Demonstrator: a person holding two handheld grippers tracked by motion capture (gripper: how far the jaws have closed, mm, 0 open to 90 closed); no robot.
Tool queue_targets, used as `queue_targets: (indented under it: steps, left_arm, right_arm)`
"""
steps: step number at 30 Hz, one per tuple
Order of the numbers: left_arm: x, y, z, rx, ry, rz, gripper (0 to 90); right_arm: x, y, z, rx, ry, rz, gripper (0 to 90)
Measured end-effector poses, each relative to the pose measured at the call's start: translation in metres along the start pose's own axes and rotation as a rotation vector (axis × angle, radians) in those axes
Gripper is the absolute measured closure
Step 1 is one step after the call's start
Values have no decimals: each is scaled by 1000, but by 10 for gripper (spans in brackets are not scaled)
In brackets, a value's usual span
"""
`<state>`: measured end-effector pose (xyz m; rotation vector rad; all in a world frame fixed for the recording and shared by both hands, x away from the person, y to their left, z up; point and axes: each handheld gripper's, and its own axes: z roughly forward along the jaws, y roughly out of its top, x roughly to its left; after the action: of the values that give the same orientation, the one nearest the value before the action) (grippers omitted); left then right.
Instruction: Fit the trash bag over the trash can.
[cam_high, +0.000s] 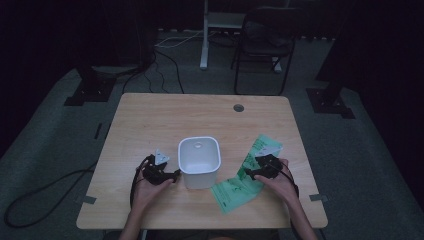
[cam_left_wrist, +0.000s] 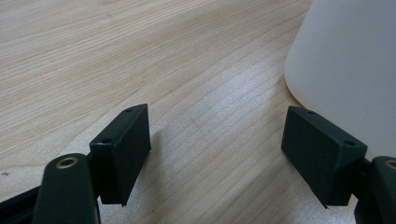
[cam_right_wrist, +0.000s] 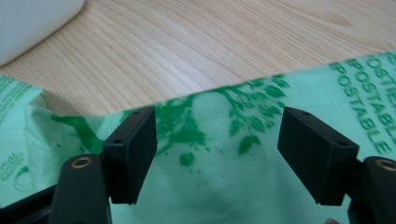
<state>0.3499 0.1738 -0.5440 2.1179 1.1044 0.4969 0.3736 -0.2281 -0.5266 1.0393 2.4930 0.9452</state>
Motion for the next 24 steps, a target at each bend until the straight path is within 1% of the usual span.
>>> queue_targets:
  steps: [4, 6, 7, 8, 10, 12, 16, 18, 19, 22, 24]
  left_arm:
    - [0, 0, 0, 1, 1, 1, 246]
    - [-1, 0, 0, 0, 0, 0, 246]
    - [-1, 0, 0, 0, 0, 0, 247]
    - [-1, 0, 0, 0, -1, 0, 246]
    - [-1, 0, 1, 1, -1, 0, 246]
    - [-1, 0, 1, 3, 0, 1, 247]
    - [-2, 0, 1, 2, 1, 2, 246]
    - [-2, 0, 1, 2, 0, 2, 246]
    - [-2, 0, 1, 2, 0, 3, 246]
    - [-3, 0, 1, 2, -1, 6, 247]
    - [-3, 1, 1, 3, -2, 8, 247]
  right_arm:
    - [6, 3, 7, 1, 14, -19, 245]
    - [8, 3, 11, 13, 7, -28, 244]
    - [8, 3, 11, 13, 7, -28, 244]
    - [7, 1, 15, 20, 15, -15, 242]
    - [5, 1, 15, 14, 17, -10, 266]
    - [4, 1, 14, 17, 9, -3, 328]
    - [0, 0, 11, 6, -13, 25, 480]
    - [-1, 0, 10, 2, -22, 32, 546]
    - [-1, -1, 10, 3, -25, 36, 598]
    - [-2, 0, 9, 6, -31, 40, 744]
    - [-1, 0, 8, 11, -33, 36, 805]
